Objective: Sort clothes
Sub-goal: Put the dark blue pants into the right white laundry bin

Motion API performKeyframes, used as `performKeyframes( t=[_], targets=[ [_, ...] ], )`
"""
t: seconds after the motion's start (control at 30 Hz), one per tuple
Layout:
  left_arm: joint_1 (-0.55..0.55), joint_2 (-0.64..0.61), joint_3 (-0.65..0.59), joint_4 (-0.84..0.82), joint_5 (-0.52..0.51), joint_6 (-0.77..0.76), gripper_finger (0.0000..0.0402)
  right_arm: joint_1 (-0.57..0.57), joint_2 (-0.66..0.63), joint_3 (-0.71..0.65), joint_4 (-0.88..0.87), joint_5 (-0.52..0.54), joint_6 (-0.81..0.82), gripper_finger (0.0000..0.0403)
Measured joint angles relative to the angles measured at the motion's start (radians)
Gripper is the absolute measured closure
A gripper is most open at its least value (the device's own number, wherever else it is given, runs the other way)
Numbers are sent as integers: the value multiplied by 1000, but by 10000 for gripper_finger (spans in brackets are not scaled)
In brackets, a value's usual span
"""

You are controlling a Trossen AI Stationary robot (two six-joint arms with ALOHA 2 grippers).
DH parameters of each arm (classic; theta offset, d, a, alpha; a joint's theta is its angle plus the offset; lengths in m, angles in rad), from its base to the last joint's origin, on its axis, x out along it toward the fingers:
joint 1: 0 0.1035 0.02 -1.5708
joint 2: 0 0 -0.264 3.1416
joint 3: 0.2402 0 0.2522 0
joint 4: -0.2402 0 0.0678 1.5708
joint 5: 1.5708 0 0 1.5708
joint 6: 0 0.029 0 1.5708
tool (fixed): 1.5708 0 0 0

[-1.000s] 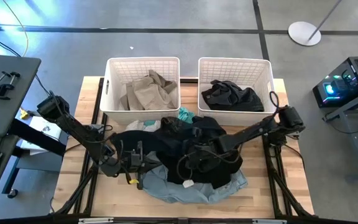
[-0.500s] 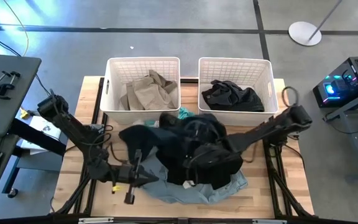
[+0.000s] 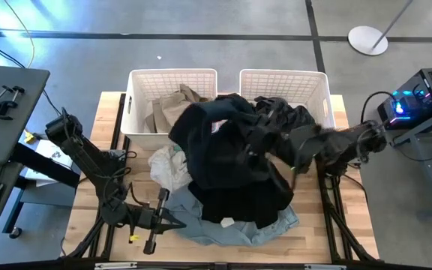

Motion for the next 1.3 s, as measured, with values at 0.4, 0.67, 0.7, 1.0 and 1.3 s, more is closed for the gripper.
performKeyframes(
  t=[0.4,0.67,0.7,1.0,1.3],
  targets=[
    [0,0,0,-29,-11,-83,401,26,8,-372,-470,-790,882,392],
    [7,0,0,-26,-34,-81,401,30,9,-626,-347,-890,1107,320],
    [9,0,0,-26,-34,-82,401,26,9,-623,-356,-901,1112,301],
    [30,0,0,-26,-35,-84,401,-17,9,-344,-578,-897,1046,167],
    [36,0,0,-32,-36,-84,401,-91,12,-241,-616,-643,883,156]
  ],
)
